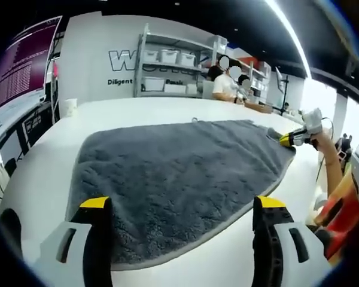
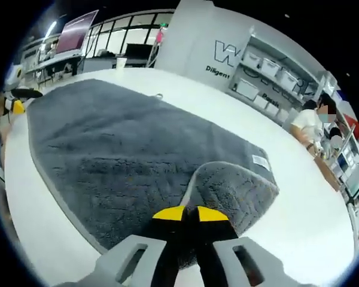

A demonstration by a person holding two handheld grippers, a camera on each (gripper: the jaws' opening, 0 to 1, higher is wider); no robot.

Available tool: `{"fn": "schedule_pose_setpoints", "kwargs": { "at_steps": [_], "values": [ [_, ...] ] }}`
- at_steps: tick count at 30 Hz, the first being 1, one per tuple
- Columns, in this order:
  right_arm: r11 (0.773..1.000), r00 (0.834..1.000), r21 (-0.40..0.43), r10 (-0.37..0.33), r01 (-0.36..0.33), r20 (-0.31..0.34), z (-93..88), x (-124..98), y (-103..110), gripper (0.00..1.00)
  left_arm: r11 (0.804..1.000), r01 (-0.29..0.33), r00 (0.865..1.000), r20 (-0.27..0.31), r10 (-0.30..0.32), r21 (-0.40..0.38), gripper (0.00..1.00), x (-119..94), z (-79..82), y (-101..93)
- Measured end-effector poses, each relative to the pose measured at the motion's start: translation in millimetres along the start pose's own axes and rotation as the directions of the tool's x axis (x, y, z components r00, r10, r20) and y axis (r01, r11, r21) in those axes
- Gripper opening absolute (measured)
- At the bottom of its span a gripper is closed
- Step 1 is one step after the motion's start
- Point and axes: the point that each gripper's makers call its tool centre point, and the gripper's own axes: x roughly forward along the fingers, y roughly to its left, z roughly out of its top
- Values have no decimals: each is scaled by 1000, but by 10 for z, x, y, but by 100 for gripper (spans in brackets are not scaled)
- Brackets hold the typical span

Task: Open the folded towel by lifting each exposed corner and separating the folded layers until the towel lies flat within the target outline without major curled edges

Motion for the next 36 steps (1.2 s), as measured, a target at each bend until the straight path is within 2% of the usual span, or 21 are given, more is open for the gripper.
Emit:
{"fn": "schedule_pose_setpoints", "kwargs": {
  "at_steps": [13, 16, 21, 24, 31, 34, 36],
  "values": [
    [999, 999, 39, 31, -32, 10, -23, 57, 20, 0, 1000, 14, 1000, -2, -14, 19, 95, 2, 37, -62],
    [998, 999, 54, 19, -21, 34, -14, 28, -5, 0, 1000, 13, 1000, -4, -13, 17, 95, 0, 35, -59],
    [996, 996, 75, -43, 38, 76, 27, -109, -118, 0, 1000, 4, 1000, 0, -4, 22, 95, -32, 58, -32],
    [995, 995, 88, -49, 42, 88, 38, -186, -134, 0, 1000, 5, 1000, 2, -5, 24, 95, -33, 62, -34],
    [999, 998, 50, 1, -4, 57, 46, -87, 20, 0, 1000, 19, 1000, -1, -19, 25, 95, -26, 42, -75],
    [999, 1000, 51, 9, -10, 26, 14, -15, 29, 15, 1000, 16, 1000, 0, -16, 25, 95, -59, 38, -70],
    [999, 1000, 50, 17, -18, 20, 5, 14, 41, 13, 1000, 8, 1000, 0, -8, 24, 94, -81, 32, -52]
  ]
}}
